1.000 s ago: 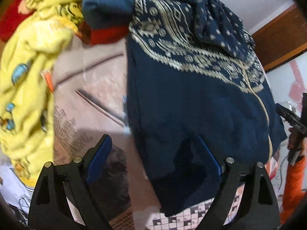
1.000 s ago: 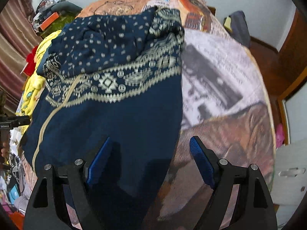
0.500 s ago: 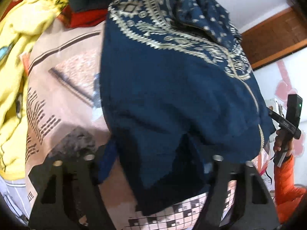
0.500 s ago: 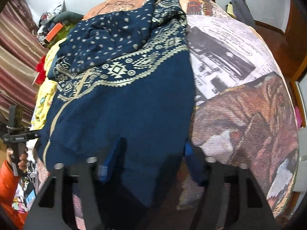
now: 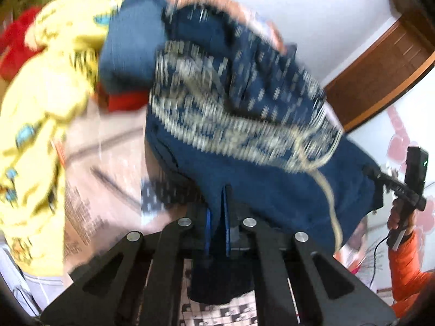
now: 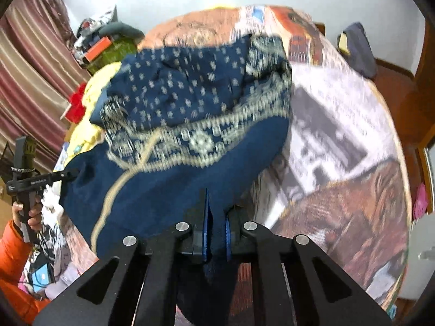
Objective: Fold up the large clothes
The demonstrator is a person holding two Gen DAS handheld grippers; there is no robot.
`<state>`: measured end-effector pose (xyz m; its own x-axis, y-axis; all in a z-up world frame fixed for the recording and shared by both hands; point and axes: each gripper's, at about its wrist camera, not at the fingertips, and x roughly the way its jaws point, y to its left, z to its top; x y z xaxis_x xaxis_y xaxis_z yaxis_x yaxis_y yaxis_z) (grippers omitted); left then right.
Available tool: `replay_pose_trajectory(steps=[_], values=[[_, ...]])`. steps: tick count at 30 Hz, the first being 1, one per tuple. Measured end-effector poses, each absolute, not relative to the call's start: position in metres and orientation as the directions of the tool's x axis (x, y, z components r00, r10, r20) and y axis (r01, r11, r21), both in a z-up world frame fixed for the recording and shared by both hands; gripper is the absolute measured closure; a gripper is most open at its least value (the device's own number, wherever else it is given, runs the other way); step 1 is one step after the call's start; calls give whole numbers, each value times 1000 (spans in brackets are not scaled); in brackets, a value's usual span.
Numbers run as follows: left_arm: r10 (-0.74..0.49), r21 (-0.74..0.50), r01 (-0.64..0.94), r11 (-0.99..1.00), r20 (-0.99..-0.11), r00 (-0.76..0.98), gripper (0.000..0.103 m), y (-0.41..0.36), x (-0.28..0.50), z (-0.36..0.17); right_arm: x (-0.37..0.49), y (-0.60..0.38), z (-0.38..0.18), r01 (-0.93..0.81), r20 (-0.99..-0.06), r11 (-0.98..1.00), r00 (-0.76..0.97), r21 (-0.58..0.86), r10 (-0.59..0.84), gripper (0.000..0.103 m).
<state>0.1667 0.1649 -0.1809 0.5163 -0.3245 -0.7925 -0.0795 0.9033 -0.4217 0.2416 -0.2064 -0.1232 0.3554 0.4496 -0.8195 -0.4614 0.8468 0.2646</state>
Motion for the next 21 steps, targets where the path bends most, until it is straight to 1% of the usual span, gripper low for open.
replay_pose_trajectory(steps=[5, 11, 16, 21], values=[[-271, -378, -36, 925, -722, 636, 97, 169, 185, -122, 266, -200, -90, -476, -760, 837, 429, 270, 489, 95], [-239, -381, -19, 924, -619, 748, 97, 193, 211, -66, 310, -192, -54, -473, -685, 842, 524, 261, 506, 95], [-204, -385, -47, 922, -584, 786, 97, 198, 252, -51, 355, -187, -45, -445, -651, 848, 558, 289, 515, 95], [-171, -422, -116, 899, -582, 795, 97, 211, 309, -64, 402, -177, -51, -412, -657, 867, 575, 281, 487, 95]])
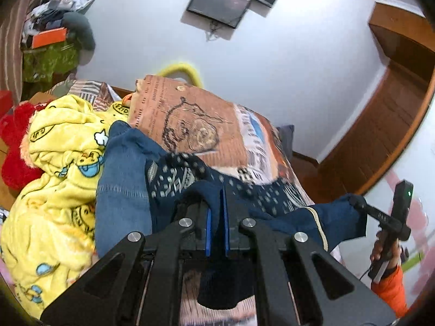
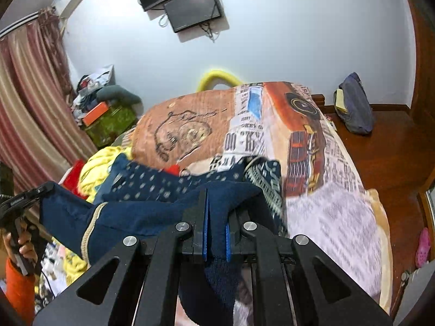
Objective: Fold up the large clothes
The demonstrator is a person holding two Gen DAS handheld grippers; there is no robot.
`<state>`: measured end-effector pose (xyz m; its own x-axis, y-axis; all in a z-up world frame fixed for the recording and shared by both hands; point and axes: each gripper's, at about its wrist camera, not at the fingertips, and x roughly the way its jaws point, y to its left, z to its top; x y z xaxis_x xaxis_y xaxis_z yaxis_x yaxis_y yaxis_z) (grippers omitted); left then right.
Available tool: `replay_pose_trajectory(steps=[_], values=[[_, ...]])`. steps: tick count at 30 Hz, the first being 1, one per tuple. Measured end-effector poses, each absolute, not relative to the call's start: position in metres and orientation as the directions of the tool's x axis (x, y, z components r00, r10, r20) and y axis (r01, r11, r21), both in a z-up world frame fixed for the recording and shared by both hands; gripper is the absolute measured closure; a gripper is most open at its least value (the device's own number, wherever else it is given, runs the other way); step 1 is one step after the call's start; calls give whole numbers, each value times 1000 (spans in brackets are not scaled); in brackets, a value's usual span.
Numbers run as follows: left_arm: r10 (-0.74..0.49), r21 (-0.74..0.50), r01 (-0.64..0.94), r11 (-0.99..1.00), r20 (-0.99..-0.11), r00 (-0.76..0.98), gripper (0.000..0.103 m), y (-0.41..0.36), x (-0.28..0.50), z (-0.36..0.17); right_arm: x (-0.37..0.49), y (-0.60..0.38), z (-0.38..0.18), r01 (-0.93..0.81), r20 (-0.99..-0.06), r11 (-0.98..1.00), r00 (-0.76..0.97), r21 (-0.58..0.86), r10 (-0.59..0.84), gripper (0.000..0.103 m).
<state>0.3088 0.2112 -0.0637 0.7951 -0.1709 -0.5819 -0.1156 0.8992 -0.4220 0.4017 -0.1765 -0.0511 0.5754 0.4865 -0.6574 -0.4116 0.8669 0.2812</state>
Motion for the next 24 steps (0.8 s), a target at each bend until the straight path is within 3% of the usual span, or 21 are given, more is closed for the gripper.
replay_pose_trajectory(steps=[5, 13, 22, 24], values=[[-122, -420, -189, 888, -610, 783, 97, 225, 364, -85, 453, -166, -73, -371, -691, 885, 562, 281, 455, 95], [-38, -316, -282, 906, -724, 689, 97, 234, 448, -146, 514, -154, -134, -312, -774, 912, 494, 267, 396, 95], [-15, -224, -289, 931, -813, 582, 96, 229, 466, -199, 524, -154, -169, -339, -810, 911, 449, 236, 377, 94], [-1, -194, -273, 942, -817, 577, 96, 225, 463, -199, 518, -151, -166, -366, -816, 910, 456, 192, 356, 88]])
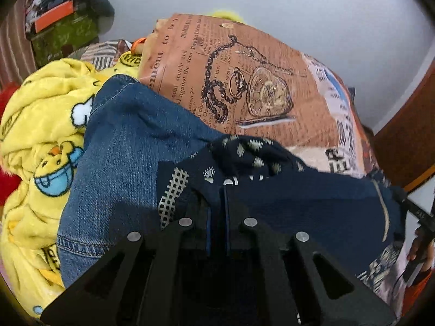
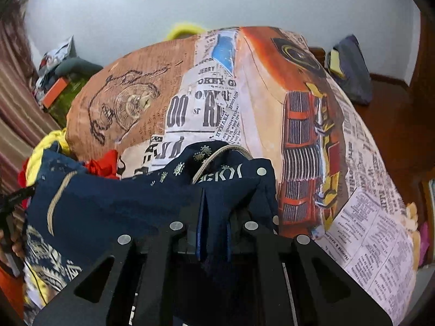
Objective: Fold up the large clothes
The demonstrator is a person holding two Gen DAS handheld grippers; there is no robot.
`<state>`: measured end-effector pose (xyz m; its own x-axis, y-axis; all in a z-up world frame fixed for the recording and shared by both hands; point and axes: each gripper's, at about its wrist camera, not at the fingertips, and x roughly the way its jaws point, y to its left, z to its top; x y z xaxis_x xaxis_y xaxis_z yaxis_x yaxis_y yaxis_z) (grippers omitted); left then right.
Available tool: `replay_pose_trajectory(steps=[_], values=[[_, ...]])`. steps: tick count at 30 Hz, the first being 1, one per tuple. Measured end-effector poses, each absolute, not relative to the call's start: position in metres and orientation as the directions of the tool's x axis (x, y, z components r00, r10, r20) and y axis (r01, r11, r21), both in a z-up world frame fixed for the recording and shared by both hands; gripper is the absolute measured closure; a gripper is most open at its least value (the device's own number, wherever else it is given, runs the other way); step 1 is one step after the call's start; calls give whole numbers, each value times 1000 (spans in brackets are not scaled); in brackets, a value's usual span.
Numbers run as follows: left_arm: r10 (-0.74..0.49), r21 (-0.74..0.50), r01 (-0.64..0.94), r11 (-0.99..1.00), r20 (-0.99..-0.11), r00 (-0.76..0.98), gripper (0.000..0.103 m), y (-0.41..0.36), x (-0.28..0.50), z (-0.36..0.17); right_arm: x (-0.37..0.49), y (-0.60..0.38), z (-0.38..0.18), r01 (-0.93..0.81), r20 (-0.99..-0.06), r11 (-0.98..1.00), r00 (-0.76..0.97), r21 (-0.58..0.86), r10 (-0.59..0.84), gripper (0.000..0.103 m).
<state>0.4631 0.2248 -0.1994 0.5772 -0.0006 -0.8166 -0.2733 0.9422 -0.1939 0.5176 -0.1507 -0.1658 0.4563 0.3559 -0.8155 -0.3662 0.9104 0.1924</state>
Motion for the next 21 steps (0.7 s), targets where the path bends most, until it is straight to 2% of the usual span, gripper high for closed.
replay_pose_trajectory(steps=[4, 6, 8, 9, 12, 13, 17, 19, 21], values=[[33, -125, -241, 962, -825, 563, 91, 215, 455, -190, 506, -146, -159, -392, -829, 916, 484, 83, 281, 78], [50, -94, -225, 970, -826, 562, 81, 211, 449, -181, 493, -145, -151, -404, -827, 915, 510, 11, 235, 65], [62, -67, -197, 978, -811, 582, 54, 203, 436, -166, 482, -146, -144, -405, -814, 913, 546, -51, 197, 54], [67, -54, -181, 982, -797, 600, 50, 199, 429, -159, 474, -146, -139, -409, -804, 909, 566, -79, 184, 51], [83, -3, -134, 991, -766, 637, 40, 184, 408, -138, 454, -147, -127, -419, -789, 901, 589, -112, 176, 50], [82, 5, -121, 993, -762, 643, 34, 180, 404, -134, 450, -148, -124, -422, -786, 900, 591, -109, 182, 49], [52, 35, -39, 999, -744, 666, 15, 151, 380, -122, 424, -149, -114, -454, -777, 890, 571, -32, 264, 45], [28, 37, -1, 999, -749, 661, 14, 137, 374, -124, 413, -146, -115, -467, -775, 884, 557, 4, 298, 40], [11, 43, 34, 998, -760, 650, 14, 122, 373, -131, 404, -138, -120, -482, -784, 876, 529, 36, 324, 39]])
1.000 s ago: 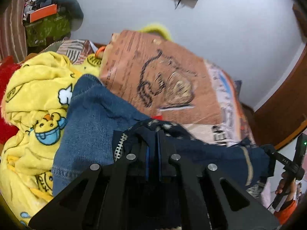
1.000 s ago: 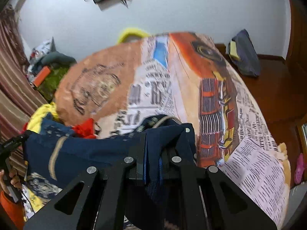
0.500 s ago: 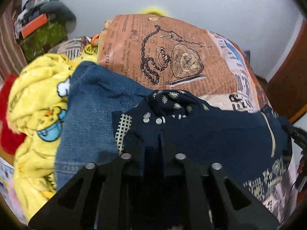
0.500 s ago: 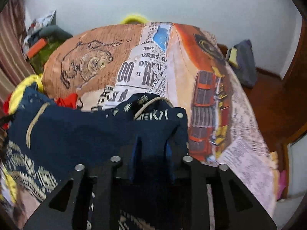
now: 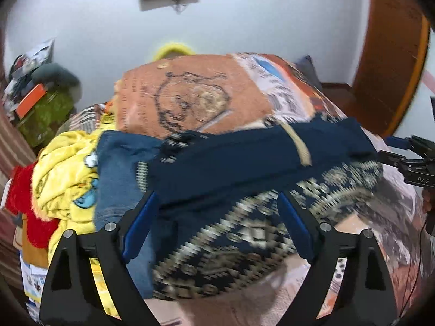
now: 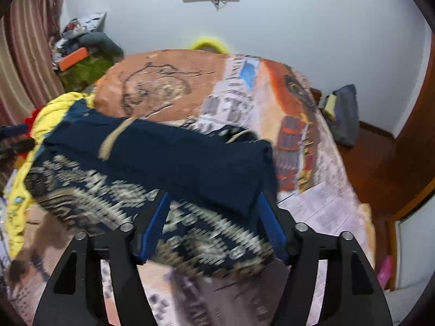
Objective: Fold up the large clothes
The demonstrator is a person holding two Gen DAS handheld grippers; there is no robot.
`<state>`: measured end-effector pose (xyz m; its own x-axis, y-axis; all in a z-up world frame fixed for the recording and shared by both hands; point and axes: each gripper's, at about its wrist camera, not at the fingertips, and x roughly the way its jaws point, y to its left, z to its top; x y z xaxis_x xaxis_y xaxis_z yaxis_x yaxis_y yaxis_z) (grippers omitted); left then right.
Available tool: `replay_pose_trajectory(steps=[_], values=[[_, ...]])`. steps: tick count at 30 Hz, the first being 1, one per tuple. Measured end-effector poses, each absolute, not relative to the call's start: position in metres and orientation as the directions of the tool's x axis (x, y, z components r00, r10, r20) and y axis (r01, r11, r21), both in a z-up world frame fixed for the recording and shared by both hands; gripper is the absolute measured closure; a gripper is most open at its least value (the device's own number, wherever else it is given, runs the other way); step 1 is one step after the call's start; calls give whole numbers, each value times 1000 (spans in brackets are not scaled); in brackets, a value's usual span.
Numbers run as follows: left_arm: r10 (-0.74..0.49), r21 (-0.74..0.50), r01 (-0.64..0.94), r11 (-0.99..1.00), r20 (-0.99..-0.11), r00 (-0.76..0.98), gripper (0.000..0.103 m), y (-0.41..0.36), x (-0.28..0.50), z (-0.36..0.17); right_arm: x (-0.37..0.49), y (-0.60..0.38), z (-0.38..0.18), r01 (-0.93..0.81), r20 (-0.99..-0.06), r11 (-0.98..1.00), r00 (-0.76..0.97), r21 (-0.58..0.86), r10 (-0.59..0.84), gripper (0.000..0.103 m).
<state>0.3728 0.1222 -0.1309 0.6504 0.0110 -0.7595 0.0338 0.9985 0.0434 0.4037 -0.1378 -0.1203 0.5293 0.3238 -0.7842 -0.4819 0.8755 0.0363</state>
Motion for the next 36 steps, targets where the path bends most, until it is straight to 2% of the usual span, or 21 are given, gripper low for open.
replay_pose_trajectory(steps=[5, 11, 21, 29, 32, 36], values=[[33, 90, 60, 994, -783, 621, 14, 96, 385, -158, 399, -119, -142, -487, -808, 871, 486, 66, 334, 39], [173, 225, 14, 974, -786, 593, 14, 88, 410, -189, 417, -103, -169, -459, -838, 884, 446, 88, 315, 39], [227, 273, -18, 962, -759, 610, 14, 103, 451, -184, 456, -93, -173, -428, -828, 900, 470, 87, 304, 39], [225, 197, -110, 974, -788, 573, 14, 145, 514, -160, 511, -76, -139, -404, -789, 907, 593, -119, 161, 39], [175, 104, -155, 982, -801, 572, 14, 163, 529, -144, 530, -76, -127, -381, -784, 918, 601, -110, 156, 39], [230, 101, -236, 967, -747, 624, 14, 183, 528, -113, 531, -84, -103, -329, -736, 941, 655, -76, 170, 39]])
